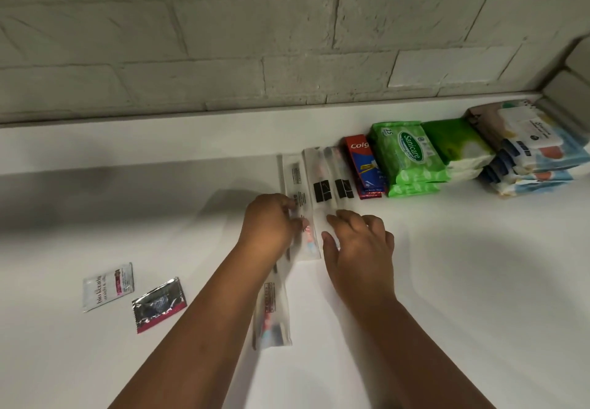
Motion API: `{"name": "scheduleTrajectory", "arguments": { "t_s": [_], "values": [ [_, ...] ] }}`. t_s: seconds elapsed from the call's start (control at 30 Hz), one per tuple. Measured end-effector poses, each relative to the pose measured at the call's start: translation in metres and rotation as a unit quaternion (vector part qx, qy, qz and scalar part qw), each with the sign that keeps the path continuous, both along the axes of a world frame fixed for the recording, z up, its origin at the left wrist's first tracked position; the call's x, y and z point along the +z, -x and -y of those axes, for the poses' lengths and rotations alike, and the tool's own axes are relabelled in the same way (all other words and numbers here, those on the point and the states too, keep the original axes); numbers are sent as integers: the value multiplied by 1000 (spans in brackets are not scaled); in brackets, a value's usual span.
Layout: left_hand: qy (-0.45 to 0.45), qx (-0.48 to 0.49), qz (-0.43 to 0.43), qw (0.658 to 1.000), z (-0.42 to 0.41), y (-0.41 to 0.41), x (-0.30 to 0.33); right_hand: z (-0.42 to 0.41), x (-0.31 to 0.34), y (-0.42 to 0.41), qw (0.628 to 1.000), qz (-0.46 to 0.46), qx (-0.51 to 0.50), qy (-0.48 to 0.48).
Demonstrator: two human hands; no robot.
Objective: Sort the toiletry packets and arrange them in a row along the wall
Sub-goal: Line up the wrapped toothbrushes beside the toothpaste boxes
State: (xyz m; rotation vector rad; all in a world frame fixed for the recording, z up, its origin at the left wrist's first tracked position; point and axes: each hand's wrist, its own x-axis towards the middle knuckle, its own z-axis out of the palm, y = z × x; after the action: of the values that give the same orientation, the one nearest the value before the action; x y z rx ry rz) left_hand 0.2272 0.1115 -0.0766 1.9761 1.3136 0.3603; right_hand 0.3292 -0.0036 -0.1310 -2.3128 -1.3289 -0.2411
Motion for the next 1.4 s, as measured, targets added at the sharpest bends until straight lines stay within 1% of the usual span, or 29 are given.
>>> {"name": "scheduleTrajectory", "arguments": {
  "t_s": [0.27,0.47,0.53,0.63,0.7,0.77,0.83,0.9,0.97,1.07,1.13,1.2,1.3,1.4],
  "values": [
    [8,3,6,1000,-11,-9,-1,0,-2,0,1000,-10,1,5],
    [-2,-24,-23,999,-18,-12,0,-1,-2,0,1000,-9,0,-2],
    [-24,-24,-26,999,-16,-9,1,0,-4,-1,1000,-10,1,-4],
    [-82,9,-7,997,-13,11,10,0,-4,-1,1000,-19,-4,-17],
    [-96,29,-20,995,-8,32,14,1,-1,0,999,-20,-5,-39],
    [-63,50,-40,996,1,53,15,5,3,3,998,-14,-1,-65],
    [-2,77,-47,996,15,71,12,11,7,12,996,-22,11,-81],
    [50,91,-44,994,32,83,8,18,9,28,996,-50,33,-69],
    [76,90,-35,992,45,87,5,25,8,48,994,-76,62,-43],
    [70,94,-28,993,57,88,5,31,12,75,988,-128,87,-11],
    [77,96,-21,992,60,86,4,30,16,82,981,-174,82,35],
    [96,106,8,990,64,88,2,30,19,84,967,-233,75,70],
    [152,119,62,979,70,94,2,30,27,83,940,-327,64,74],
    [231,143,139,952,73,104,11,34,40,83,895,-436,80,57]
  ]
}}
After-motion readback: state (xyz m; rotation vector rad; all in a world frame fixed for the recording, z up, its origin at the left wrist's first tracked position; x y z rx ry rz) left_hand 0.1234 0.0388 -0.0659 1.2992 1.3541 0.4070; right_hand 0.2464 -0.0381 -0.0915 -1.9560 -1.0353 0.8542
